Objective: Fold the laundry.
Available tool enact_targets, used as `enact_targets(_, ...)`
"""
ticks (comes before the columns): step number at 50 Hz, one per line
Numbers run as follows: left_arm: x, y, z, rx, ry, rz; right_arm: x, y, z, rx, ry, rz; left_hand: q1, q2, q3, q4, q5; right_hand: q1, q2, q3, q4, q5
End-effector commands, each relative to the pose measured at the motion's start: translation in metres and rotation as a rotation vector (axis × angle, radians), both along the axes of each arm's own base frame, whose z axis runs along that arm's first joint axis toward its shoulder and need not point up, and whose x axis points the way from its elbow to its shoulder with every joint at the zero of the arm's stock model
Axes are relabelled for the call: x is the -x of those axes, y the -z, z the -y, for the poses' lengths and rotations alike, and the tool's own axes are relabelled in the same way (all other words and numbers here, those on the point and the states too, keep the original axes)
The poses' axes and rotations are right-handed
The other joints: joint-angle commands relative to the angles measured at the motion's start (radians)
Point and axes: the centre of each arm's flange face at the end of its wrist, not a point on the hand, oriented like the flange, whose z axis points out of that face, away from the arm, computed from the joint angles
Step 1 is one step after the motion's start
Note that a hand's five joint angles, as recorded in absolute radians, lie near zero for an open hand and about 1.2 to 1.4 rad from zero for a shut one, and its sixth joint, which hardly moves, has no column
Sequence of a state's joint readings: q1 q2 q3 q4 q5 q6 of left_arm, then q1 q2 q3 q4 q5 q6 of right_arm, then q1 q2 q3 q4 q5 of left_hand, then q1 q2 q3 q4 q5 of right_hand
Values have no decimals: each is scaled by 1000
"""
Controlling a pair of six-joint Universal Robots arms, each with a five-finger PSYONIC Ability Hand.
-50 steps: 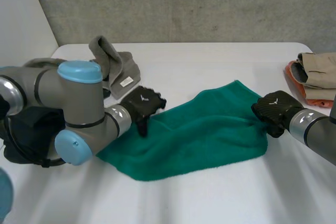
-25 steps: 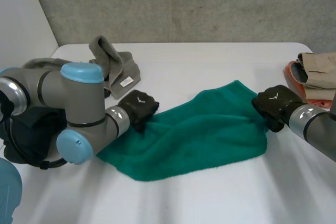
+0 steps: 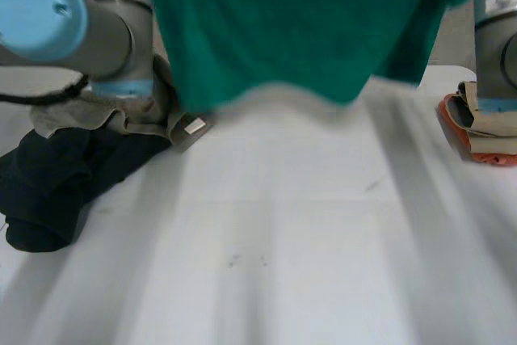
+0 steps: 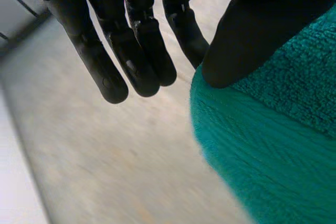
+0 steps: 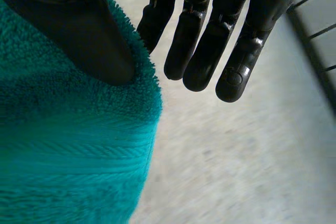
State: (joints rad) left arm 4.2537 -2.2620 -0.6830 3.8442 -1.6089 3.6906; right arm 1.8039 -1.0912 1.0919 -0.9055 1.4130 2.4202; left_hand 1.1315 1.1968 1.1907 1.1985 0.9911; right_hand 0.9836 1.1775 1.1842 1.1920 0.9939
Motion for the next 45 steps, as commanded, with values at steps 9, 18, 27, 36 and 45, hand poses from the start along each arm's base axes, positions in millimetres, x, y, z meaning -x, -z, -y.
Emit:
enact_targets(9,-16,87,-36,-293,12,155,5,75,-9,-387,5,-89,265,199,206,198,231,413,219,212,204,228)
enact_targets(18,-30,207,-71,-633,16,325,7,198,-51,-844,-40,-228,265,199,206,198,231,413,219,212,204,228)
enact_targets(27,-40,259,-104,-811,33,417,12,244,-89,-1039,-125,-256,265,199,206,198,231,413,219,212,204,228)
enact_targets(36,-42,257,-109,-832,37,422,41,237,-69,-1203,-178,127,265,199,206,198,231,-331,-525,-532,-539,-516)
enact_targets(45,-45,256,-104,-833,26,412,60,239,-47,-1362,-199,381,265,199,206,198,231,-435,-629,-635,-643,-620)
